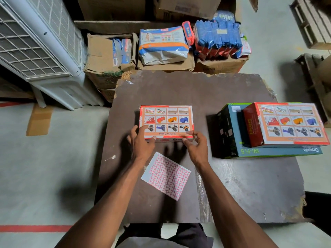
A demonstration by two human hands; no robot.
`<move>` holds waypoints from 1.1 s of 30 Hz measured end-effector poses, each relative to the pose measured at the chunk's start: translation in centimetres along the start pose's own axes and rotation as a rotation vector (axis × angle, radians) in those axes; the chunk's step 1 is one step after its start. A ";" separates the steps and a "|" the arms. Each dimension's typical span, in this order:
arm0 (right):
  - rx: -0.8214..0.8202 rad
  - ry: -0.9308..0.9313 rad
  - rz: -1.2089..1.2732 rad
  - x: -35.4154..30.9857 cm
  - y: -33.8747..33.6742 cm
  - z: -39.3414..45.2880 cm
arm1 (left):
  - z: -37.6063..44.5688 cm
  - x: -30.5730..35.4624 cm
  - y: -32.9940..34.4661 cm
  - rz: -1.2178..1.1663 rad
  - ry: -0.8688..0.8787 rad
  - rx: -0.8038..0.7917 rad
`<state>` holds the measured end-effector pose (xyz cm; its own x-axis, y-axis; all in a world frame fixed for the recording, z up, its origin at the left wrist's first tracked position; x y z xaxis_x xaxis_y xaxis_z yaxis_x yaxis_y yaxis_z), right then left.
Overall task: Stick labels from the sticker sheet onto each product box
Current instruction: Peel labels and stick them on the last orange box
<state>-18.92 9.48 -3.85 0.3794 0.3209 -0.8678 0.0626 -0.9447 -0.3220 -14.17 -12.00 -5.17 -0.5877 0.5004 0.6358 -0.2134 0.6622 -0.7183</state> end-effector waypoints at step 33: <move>-0.053 -0.583 -0.352 -5.6 3.6 -8.5 | -2.5 0.4 -3.6 -0.437 -0.002 -0.064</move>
<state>-12.98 3.67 3.04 -0.2304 0.5795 -0.7817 0.1419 -0.7747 -0.6161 -11.67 -12.79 -1.68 -0.4549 0.1647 0.8752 -0.3937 0.8443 -0.3635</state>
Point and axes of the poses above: each hand's wrist, its own z-axis towards the middle knuckle, its own y-axis out of the palm, x = y × z, the point moved 3 cm from there along z, towards the middle knuckle, and after that the axes turned 1 degree about z, right-handed, at the moved point
